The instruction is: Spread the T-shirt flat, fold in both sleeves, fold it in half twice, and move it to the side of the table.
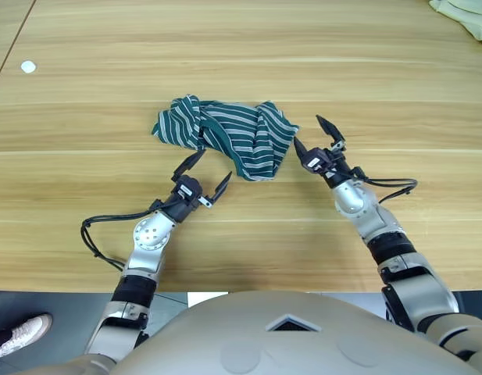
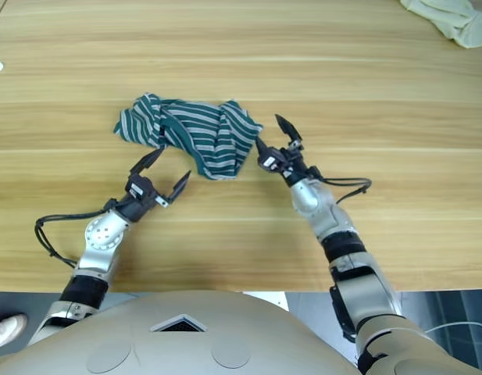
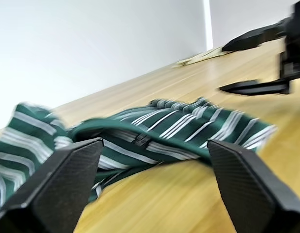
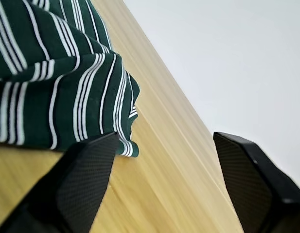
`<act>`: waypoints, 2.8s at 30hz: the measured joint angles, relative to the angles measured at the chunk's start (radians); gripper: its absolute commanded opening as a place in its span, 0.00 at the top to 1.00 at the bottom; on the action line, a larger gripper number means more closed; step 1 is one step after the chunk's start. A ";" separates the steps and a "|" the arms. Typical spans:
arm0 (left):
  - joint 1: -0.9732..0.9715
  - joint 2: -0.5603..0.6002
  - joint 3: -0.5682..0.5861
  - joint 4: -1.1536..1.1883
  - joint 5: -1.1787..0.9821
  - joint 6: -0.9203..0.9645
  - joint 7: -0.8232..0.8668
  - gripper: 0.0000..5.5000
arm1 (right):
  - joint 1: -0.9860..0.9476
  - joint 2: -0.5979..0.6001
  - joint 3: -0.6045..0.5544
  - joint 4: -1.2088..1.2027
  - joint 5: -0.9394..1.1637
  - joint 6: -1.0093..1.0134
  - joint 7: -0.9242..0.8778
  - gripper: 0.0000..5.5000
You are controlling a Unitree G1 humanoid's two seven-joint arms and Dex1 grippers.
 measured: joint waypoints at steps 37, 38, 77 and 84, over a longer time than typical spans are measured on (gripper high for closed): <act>-0.246 -0.046 0.111 0.288 0.248 0.173 0.454 0.28 | 0.079 0.016 0.069 -0.096 0.012 -0.029 0.098 0.35; -0.246 -0.055 0.117 0.293 0.233 0.173 0.462 0.28 | 0.081 0.011 0.066 -0.095 0.013 -0.028 0.097 0.35; -0.381 -0.118 0.451 0.623 -0.009 0.042 0.713 0.28 | 0.068 -0.006 0.024 -0.112 0.016 -0.029 0.077 0.35; -0.400 -0.118 0.473 0.678 -0.031 -0.038 0.727 0.28 | -0.005 0.051 0.085 -0.183 0.038 -0.027 0.186 0.35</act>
